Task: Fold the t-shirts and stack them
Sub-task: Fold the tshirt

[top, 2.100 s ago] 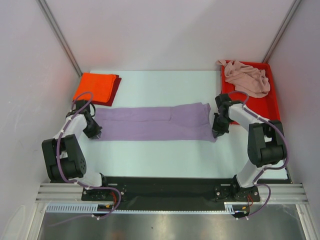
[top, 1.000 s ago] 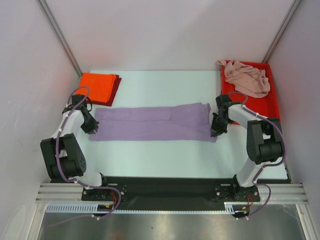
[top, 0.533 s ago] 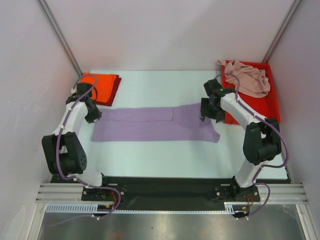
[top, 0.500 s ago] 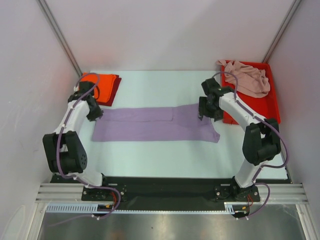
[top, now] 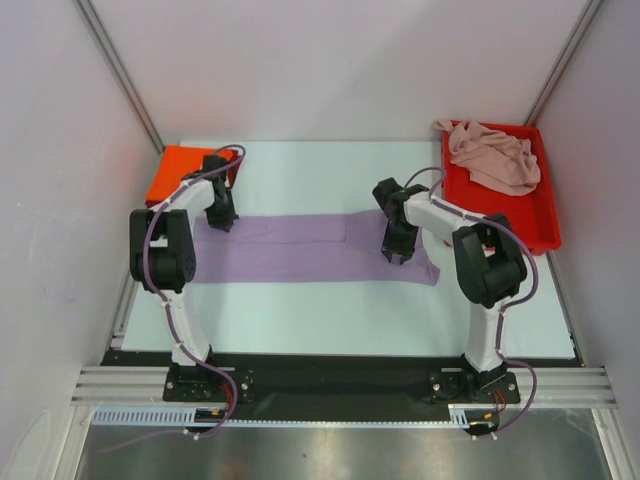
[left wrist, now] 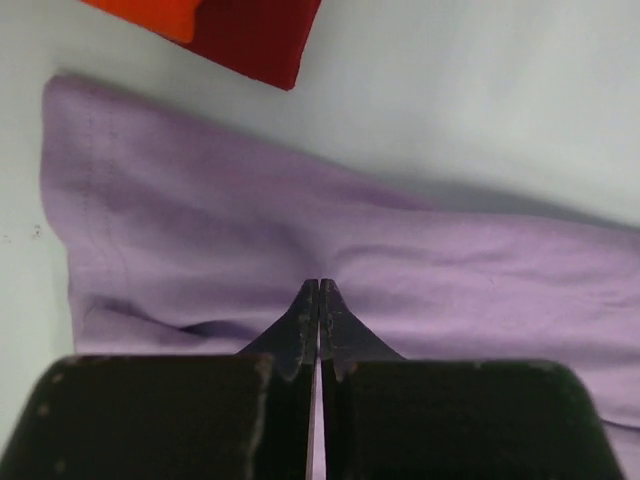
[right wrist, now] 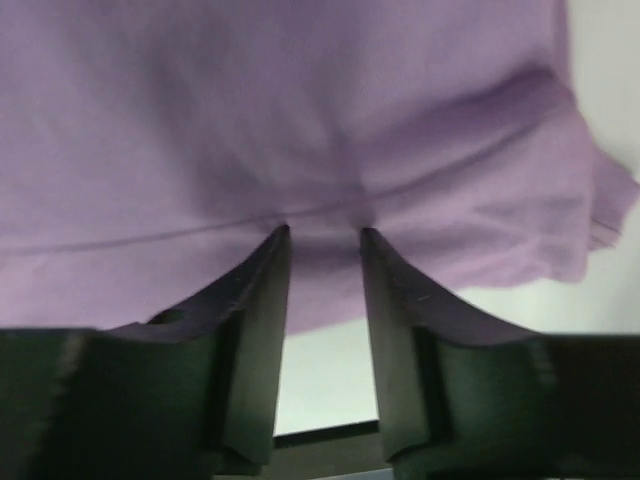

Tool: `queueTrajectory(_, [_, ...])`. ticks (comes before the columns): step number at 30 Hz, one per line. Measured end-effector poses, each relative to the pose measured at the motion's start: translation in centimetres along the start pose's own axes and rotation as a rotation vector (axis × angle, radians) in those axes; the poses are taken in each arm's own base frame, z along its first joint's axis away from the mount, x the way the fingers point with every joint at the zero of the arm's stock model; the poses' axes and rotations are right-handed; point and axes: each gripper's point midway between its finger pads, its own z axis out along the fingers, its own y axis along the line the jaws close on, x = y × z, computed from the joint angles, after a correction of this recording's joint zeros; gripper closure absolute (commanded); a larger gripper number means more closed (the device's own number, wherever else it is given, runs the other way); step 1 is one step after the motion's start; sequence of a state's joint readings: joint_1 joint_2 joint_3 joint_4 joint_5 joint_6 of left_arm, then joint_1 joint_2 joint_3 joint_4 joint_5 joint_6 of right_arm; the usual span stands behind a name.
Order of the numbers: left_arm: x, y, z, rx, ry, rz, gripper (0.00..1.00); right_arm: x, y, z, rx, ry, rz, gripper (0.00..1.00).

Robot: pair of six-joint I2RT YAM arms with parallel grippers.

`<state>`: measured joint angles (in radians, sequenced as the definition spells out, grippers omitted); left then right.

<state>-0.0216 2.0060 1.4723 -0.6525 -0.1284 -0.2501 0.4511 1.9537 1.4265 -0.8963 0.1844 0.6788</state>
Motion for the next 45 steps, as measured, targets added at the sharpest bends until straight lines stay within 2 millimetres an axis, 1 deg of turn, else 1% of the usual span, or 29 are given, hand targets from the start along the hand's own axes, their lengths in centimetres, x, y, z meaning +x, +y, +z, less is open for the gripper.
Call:
queueTrajectory(2, [0.1,0.1,0.9,-0.022,0.020,0.005,1.00,0.1,0.2,1.3,0.017,0.004,-0.001,0.53])
queueTrajectory(3, [0.1,0.3,1.2,-0.039,0.027,0.004,1.00,0.1,0.3,1.7,0.022,0.008,-0.006,0.52])
queueTrajectory(4, [0.1,0.5,1.5,-0.055,0.033,0.005,1.00,-0.2,0.2,1.7,0.029,0.002,-0.011,0.52])
queueTrajectory(7, [0.1,1.4,1.4,-0.110,0.038,-0.010,1.00,-0.6,0.2,1.9,0.055,0.020,-0.044,0.49])
queueTrajectory(9, [0.5,2.0,1.4,-0.143,0.053,-0.025,1.00,-0.8,0.2,1.9,0.074,0.045,-0.087,0.48])
queueTrajectory(11, [0.9,2.2,1.6,-0.160,0.055,-0.057,1.00,-1.6,0.5,2.1,0.090,0.066,-0.130,0.48])
queueTrajectory(15, [1.4,2.3,1.5,-0.156,0.027,-0.113,1.00,-4.3,1.9,2.5,0.099,0.087,-0.215,0.47])
queueTrajectory(17, [1.4,2.1,1.4,-0.143,0.016,-0.135,1.00,-6.5,3.3,3.0,0.077,0.064,-0.241,0.47])
queueTrajectory(18, [1.5,2.0,1.4,-0.136,0.013,-0.141,1.00,-7.7,4.1,3.2,0.063,0.045,-0.256,0.46])
queueTrajectory(20, [1.7,2.0,1.3,-0.130,0.005,-0.154,1.00,-9.6,5.5,3.5,0.036,0.002,-0.279,0.44])
queueTrajectory(24, [2.7,1.9,0.9,-0.114,0.002,-0.177,1.00,-13.0,7.8,4.0,-0.021,-0.102,-0.299,0.41])
queueTrajectory(26, [3.4,1.8,0.6,-0.099,0.010,-0.184,1.00,-14.5,8.8,4.2,-0.061,-0.154,-0.293,0.36])
queueTrajectory(30, [6.2,0.8,-0.5,-0.048,0.069,-0.177,1.00,-16.9,10.3,4.5,-0.129,-0.235,-0.290,0.30])
queueTrajectory(33, [8.5,-1.3,-1.5,-0.002,0.123,-0.132,1.00,-18.6,11.1,4.5,-0.161,-0.289,-0.285,0.29])
queueTrajectory(34, [8.8,-2.0,-1.7,0.011,0.129,-0.116,1.00,-19.2,11.4,4.4,-0.174,-0.307,-0.280,0.26])
queueTrajectory(36, [10.4,-3.9,-2.4,0.045,0.158,-0.078,1.00,-19.8,11.7,4.2,-0.199,-0.323,-0.268,0.23])
queueTrajectory(38, [12.3,-5.8,-3.3,0.088,0.194,-0.050,1.00,-20.5,11.8,3.5,-0.226,-0.337,-0.251,0.19])
queueTrajectory(40, [14.5,-7.2,-4.3,0.131,0.237,-0.038,0.99,-20.9,11.8,2.2,-0.255,-0.346,-0.236,0.18])
queueTrajectory(42, [17.1,-8.2,-5.7,0.164,0.292,-0.038,0.98,-21.4,11.7,-0.2,-0.291,-0.365,-0.220,0.17])
queueTrajectory(44, [19.4,-9.0,-7.3,0.194,0.338,-0.037,0.98,-21.8,11.3,-3.5,-0.330,-0.392,-0.205,0.15])
queueTrajectory(45, [20.2,-9.4,-8.0,0.208,0.351,-0.037,0.96,-21.8,10.9,-5.4,-0.346,-0.407,-0.199,0.14])
